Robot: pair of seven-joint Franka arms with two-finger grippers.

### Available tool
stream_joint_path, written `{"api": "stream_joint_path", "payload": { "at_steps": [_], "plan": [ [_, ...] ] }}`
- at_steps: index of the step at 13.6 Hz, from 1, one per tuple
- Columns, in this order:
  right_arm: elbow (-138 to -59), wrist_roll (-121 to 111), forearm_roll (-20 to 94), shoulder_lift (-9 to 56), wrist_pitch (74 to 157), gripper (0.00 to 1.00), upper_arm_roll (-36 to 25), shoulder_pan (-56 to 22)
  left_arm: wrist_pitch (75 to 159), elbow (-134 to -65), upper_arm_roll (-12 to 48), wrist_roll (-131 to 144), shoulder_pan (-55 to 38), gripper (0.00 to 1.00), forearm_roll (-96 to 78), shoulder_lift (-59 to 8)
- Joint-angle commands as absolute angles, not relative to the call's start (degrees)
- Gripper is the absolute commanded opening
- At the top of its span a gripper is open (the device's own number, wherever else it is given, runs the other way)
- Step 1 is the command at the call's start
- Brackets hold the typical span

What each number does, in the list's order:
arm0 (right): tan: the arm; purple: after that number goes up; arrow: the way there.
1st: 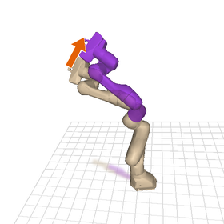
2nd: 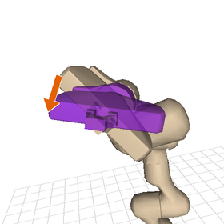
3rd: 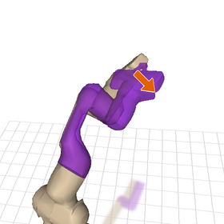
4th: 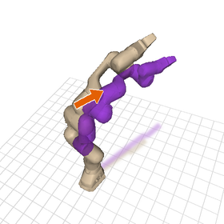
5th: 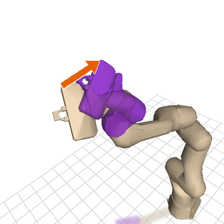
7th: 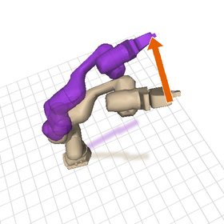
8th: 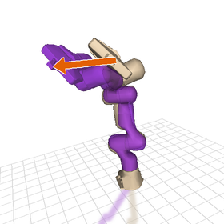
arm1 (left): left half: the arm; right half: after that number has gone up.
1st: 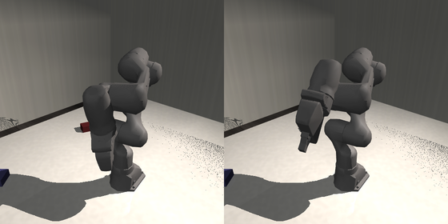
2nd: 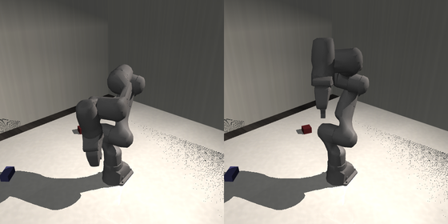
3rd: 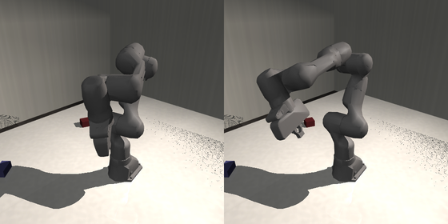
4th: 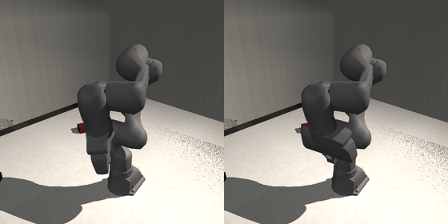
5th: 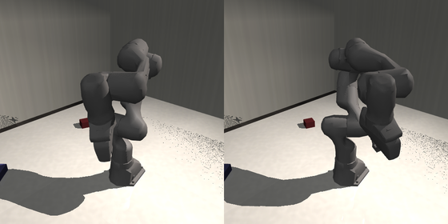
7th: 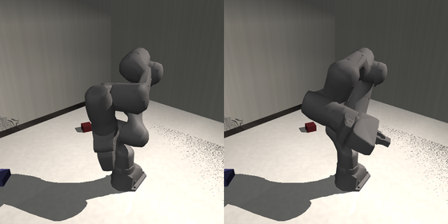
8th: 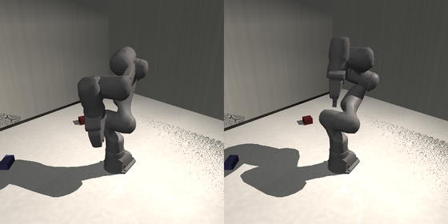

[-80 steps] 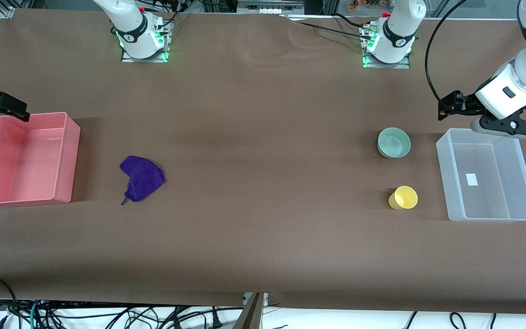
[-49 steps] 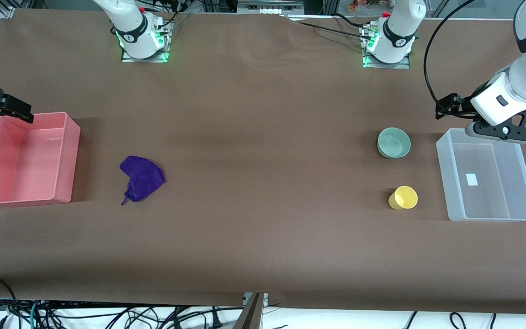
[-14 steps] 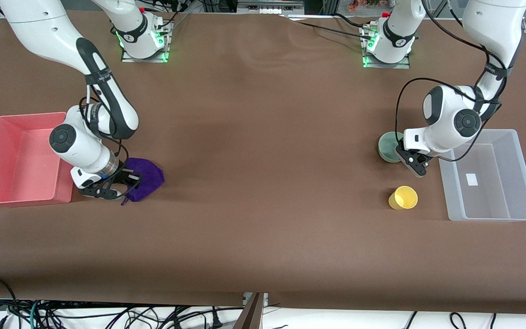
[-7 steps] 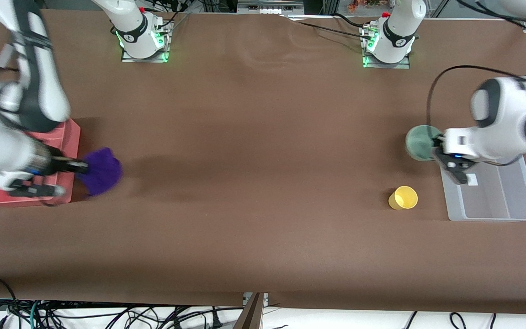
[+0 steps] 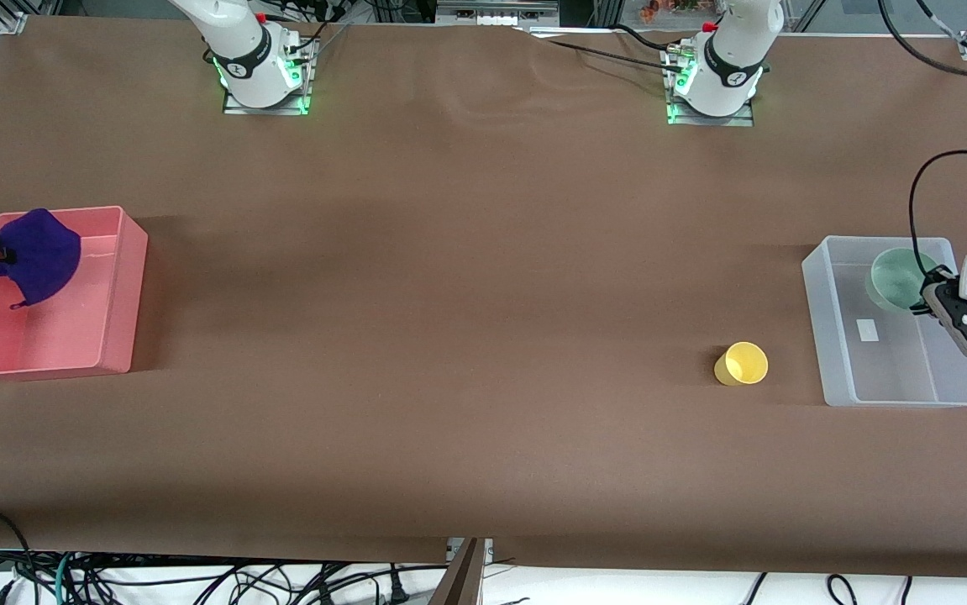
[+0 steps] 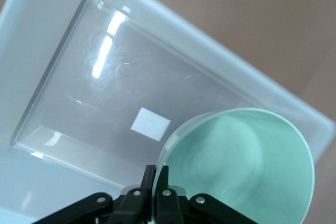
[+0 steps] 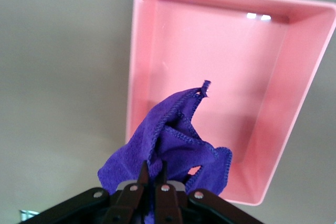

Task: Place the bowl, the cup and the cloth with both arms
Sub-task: 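Drop the cloth into the pink bin while the left gripper places the bowl, then release the green bowl in the clear bin and move the left gripper to the cup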

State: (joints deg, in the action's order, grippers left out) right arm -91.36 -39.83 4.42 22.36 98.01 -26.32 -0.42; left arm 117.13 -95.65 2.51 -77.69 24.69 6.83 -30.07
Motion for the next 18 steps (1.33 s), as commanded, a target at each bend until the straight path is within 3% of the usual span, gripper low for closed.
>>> {"api": "stream_joint_path", "payload": {
  "at_steps": [1, 2, 3, 5, 6, 7, 8, 11, 13, 16, 18],
  "plan": [
    [-94.91, -44.20, 5.88, 25.04, 104.04, 0.00, -26.37, 1.23, 123.98, -93.08, 3.34, -78.84, 26.98, 0.00, 7.91, -36.98],
    [-96.14, -44.21, 6.15, 25.83, 105.72, 0.00, -26.37, 1.32, 126.45, -93.08, 3.34, -78.92, 27.07, 0.00, 7.91, -38.57],
    [-97.02, -44.21, 6.15, 26.45, 107.39, 0.00, -26.37, 1.32, 128.48, -93.08, 3.34, -78.93, 27.07, 0.12, 7.74, -39.45],
    [-98.17, -44.30, 6.15, 27.94, 109.86, 0.00, -26.37, 1.32, 128.50, -92.73, 3.51, -78.93, 26.98, 1.00, 7.29, -39.38],
    [-98.17, -44.30, 6.15, 28.30, 109.78, 0.01, -26.37, 1.32, 127.36, -92.81, 3.78, -78.75, 26.72, 1.00, 7.29, -38.07],
    [-98.09, -44.04, 6.15, 28.30, 109.69, 0.67, -26.37, 1.32, 124.66, -92.55, 3.95, -78.05, 26.28, 1.00, 7.12, -36.40],
    [-97.82, -44.03, 6.33, 28.04, 109.17, 1.00, -26.28, 1.32, 121.50, -92.29, 4.04, -77.35, 25.58, 1.00, 6.86, -34.47],
    [-95.72, -43.68, 10.19, 24.80, 108.37, 1.00, -25.76, 1.23, 112.35, -92.20, 7.28, -68.16, 24.00, 1.00, 6.86, -28.75],
    [-91.69, -40.11, 9.59, 22.77, 103.74, 1.00, -23.57, 0.97, 111.62, -92.11, 11.58, -56.84, 23.99, 0.99, 7.03, -27.69],
    [-86.75, -20.81, 3.54, 17.86, 95.38, 1.00, -14.54, 0.27, 111.80, -87.99, 13.62, -38.55, 17.60, 0.95, 6.95, -29.87],
    [-86.66, -10.50, -0.51, 13.73, 92.30, 1.00, -6.54, 0.26, 112.58, -85.70, 13.80, -30.36, 15.65, 0.84, 6.68, -33.73]
  ]
}}
